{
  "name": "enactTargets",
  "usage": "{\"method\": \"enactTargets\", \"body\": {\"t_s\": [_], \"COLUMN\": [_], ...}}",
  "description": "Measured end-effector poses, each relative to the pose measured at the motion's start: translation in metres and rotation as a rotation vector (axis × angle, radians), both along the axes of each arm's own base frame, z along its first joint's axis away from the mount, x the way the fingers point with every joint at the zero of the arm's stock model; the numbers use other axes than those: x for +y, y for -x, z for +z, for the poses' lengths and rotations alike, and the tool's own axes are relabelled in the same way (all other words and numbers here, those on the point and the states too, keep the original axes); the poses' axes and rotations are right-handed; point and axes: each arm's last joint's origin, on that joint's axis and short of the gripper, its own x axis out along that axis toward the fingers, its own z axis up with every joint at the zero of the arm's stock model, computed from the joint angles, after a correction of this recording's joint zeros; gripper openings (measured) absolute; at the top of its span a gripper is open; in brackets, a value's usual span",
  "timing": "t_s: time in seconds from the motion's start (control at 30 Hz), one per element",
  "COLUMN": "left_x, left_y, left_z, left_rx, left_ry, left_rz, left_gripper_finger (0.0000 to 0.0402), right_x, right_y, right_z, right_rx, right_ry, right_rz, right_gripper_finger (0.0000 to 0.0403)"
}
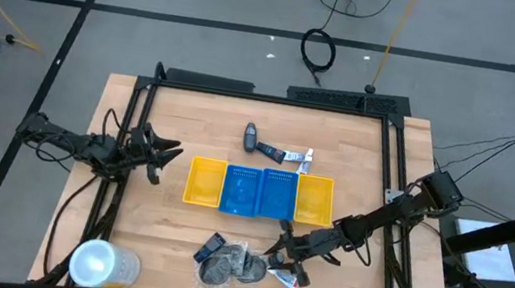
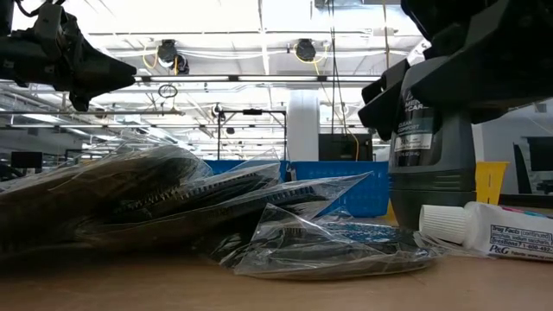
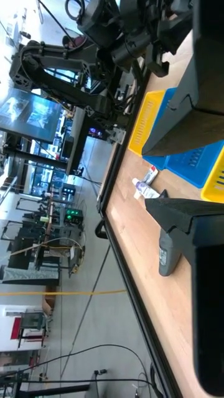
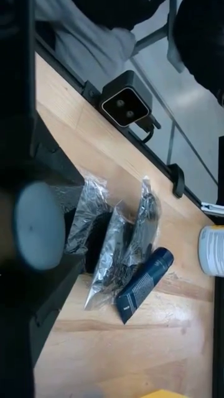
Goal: Pick & Place Travel size toiletries
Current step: Put the black deodorant into the left yellow basket
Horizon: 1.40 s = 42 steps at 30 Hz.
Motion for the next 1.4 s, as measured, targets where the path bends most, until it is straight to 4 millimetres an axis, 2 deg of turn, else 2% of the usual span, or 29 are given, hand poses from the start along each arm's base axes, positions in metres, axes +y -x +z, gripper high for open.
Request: {"method": "enactTargets", "body": {"t_s": [0.37,0.6,0.8,0.93,1.27,1.4], "left_x": [0.000,0.000,0.000,0.000,-0.001,-0.004], "left_y": [0.000,0.000,0.000,0.000,-0.002,-0.008], "left_z": [0.000,0.000,0.000,0.000,0.001,0.002], "left_rx": [0.001,0.001,-0.002,-0.018,-0.041,-0.033], "left_ry": [0.000,0.000,0.006,0.047,0.094,0.079], "left_rz": [0.000,0.000,-0.001,-0.003,-0.038,-0.078], "left_gripper_finger": [0.0120,0.0120,0.0120,0.0120,0.0120,0.0120], "right_x": [-0.004,-0.019,-0.038,-0.055,-0.101,-0.117], "right_y": [-0.001,0.002,0.011,0.015,0.008,0.004], "right_z": [0.003,0.034,0.072,0.089,0.095,0.097], "right_rx": [-0.006,-0.045,-0.141,-0.171,-0.168,-0.196], "right_ry": [0.015,0.016,0.030,0.031,0.033,0.004], "right_rz": [-0.012,-0.049,-0.127,-0.202,-0.367,-0.354], "right_gripper_finger": [0.0167,0.0167,0.0167,0.0167,0.0167,0.0167]}}
